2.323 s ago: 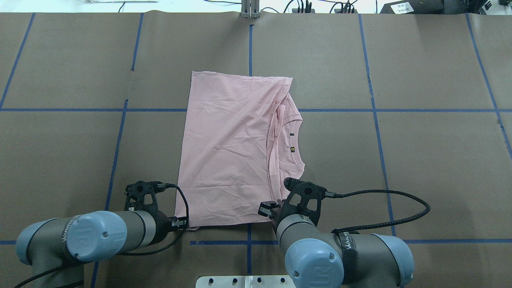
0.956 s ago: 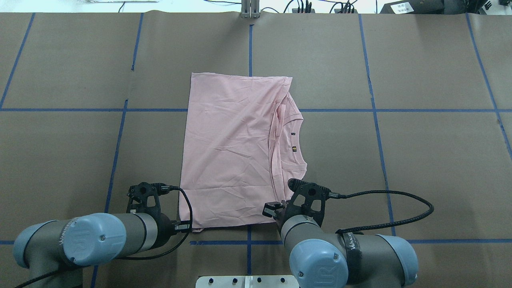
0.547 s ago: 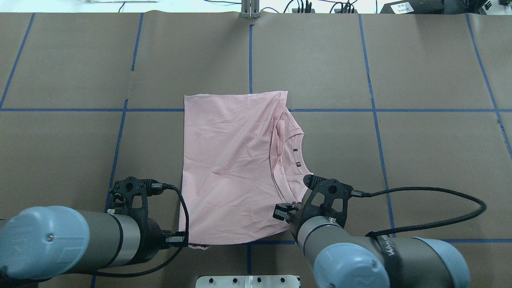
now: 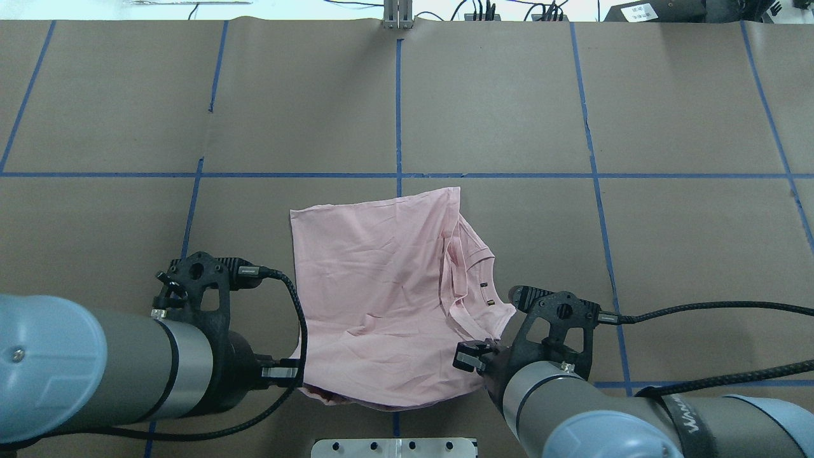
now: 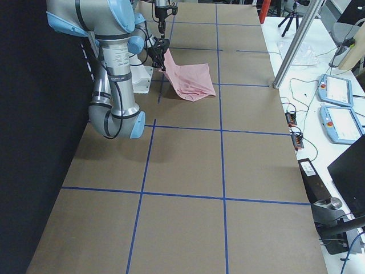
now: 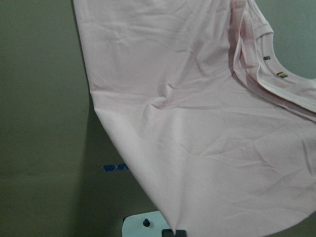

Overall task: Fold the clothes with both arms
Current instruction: 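Lift the near edge with both grippers and fold it away from the robot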

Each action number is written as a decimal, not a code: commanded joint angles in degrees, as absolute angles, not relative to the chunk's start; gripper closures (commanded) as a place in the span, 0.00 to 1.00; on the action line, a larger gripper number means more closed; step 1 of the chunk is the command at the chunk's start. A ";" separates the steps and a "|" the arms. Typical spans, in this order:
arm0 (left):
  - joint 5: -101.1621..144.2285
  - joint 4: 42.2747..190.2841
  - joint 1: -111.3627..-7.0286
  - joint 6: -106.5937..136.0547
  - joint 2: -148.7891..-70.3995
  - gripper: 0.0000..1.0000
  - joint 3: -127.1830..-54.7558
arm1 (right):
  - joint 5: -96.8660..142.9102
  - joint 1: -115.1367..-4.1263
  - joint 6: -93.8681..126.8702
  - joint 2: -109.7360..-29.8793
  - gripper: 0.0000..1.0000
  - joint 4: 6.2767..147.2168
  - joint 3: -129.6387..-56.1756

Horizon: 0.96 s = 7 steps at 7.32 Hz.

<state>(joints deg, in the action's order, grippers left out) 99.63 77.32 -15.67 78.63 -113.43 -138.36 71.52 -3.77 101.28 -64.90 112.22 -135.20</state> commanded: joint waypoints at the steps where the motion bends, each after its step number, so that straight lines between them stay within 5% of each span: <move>1: 99.84 77.17 -20.89 73.67 -114.34 1.00 -133.71 | 72.59 -9.72 98.20 -60.05 1.00 111.54 -127.65; 7: 99.84 82.16 -30.29 66.13 -119.00 1.00 -119.30 | 78.05 -23.19 91.07 -53.71 1.00 97.94 -106.83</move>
<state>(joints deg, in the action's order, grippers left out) 99.84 79.88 -27.14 69.87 -118.73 -123.09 77.80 -21.16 92.81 -55.22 101.64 -111.86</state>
